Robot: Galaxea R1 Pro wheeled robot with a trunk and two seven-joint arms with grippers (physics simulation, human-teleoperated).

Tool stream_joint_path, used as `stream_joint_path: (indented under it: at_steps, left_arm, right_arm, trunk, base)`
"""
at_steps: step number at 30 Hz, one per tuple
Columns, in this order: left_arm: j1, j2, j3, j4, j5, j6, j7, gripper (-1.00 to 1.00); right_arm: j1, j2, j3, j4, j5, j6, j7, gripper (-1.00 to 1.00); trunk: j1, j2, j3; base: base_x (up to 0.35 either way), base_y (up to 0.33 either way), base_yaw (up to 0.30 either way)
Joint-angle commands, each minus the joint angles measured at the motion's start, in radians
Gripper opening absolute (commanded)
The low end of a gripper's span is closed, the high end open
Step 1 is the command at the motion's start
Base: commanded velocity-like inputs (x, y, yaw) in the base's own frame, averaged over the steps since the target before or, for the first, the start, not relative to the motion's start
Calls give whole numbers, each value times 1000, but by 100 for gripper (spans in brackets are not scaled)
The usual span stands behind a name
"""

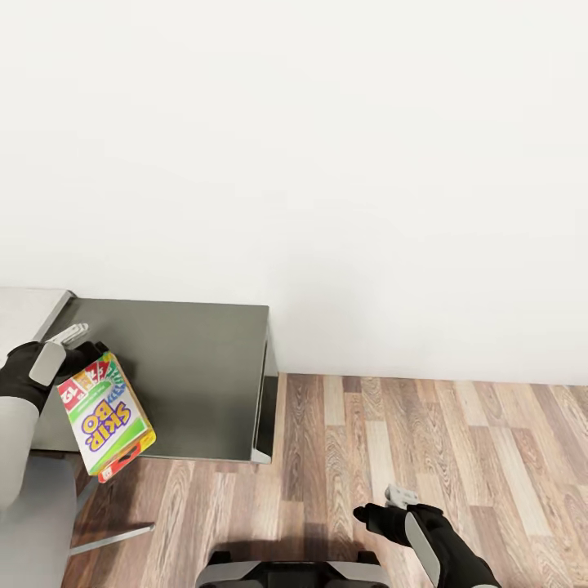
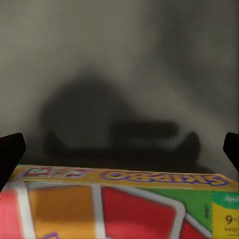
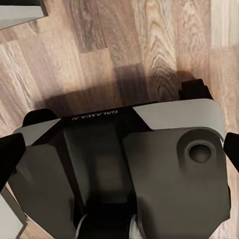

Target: Put all the toys in the child's room - the three board games (two on the bed and one on the table), the two jigsaw puzzles on the table, and the tennis ball on the table - inside the toy box on the table in the child's room.

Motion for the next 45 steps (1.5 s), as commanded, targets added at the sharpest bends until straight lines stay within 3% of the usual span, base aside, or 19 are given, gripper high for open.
stream_joint_path:
  at_steps: [1, 45]
  left_arm:
    - [0, 0, 2, -2, 11, 4, 8, 100]
    - [0, 3, 8, -8, 12, 5, 7, 100]
  right_arm:
    - [0, 1, -7, -2, 0, 6, 4, 100]
    - [0, 2, -7, -1, 0, 6, 4, 100]
  trunk:
    - [1, -2, -1]
    - [1, -2, -1]
  base:
    - [-18, -8, 0]
    - [-59, -41, 0]
